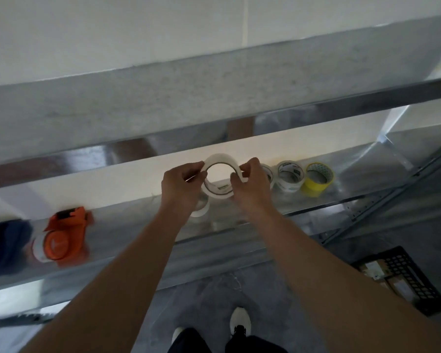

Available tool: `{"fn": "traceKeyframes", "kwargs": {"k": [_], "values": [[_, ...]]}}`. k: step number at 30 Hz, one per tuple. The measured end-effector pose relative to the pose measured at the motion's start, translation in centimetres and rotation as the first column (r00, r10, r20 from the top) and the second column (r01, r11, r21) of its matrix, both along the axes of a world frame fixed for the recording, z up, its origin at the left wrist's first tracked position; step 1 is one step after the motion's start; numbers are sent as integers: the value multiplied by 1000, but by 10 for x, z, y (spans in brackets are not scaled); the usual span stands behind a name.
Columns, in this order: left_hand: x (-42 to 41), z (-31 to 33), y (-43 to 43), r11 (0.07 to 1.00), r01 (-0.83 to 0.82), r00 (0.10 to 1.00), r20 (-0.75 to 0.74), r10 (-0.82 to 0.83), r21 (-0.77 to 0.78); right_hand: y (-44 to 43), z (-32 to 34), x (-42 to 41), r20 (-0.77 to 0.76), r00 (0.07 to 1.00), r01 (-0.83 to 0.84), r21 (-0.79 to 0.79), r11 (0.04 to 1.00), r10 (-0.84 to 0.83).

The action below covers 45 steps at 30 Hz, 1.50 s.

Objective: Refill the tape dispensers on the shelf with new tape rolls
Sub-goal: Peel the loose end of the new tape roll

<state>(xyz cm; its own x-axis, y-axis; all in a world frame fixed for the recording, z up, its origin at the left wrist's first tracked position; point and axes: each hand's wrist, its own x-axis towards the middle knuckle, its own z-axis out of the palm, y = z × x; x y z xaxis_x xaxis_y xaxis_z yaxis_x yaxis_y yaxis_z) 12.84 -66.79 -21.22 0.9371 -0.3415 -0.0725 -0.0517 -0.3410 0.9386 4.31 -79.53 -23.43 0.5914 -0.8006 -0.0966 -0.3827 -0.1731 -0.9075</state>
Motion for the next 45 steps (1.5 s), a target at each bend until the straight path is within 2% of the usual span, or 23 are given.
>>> {"fn": "traceKeyframes", "kwargs": {"k": [5, 10, 14, 18, 23, 26, 28, 30, 36, 41, 45], "values": [[-14, 22, 27, 991, 42, 998, 60, -35, -126, 25, 8, -6, 64, 998, -23, -8, 1000, 23], [-23, 44, 58, 948, -43, 982, -186, -18, -316, 60, 29, -17, 113, 993, -20, -57, 998, 27], [-35, 58, 97, 929, -53, 967, -251, -44, -366, 107, 47, -38, 123, 992, -22, -151, 988, 41], [-51, 67, 142, 925, -42, 981, -191, -33, -377, 154, 61, -59, 112, 990, -52, -245, 968, 81], [-66, 83, 191, 936, 42, 999, -12, -49, -348, 201, 91, -75, 222, 973, -46, -99, 994, 67], [-75, 92, 222, 965, 152, 976, 187, -112, -216, 227, 107, -82, 264, 962, -52, -77, 996, 70], [-77, 98, 239, 985, 142, 928, 358, -97, -100, 243, 115, -84, 274, 959, -43, -107, 993, 72], [-80, 106, 254, 993, 105, 889, 453, -69, -54, 259, 121, -85, 272, 959, -50, -129, 990, 83], [-84, 120, 297, 999, 20, 876, 482, 5, -46, 284, 142, -80, 207, 957, -119, -367, 922, 206], [-96, 127, 318, 995, -29, 903, 423, 69, -100, 304, 154, -84, 153, 927, -204, -562, 802, 343], [-107, 133, 333, 988, -80, 908, 401, 126, -128, 315, 163, -88, 135, 911, -210, -662, 720, 390]]}}
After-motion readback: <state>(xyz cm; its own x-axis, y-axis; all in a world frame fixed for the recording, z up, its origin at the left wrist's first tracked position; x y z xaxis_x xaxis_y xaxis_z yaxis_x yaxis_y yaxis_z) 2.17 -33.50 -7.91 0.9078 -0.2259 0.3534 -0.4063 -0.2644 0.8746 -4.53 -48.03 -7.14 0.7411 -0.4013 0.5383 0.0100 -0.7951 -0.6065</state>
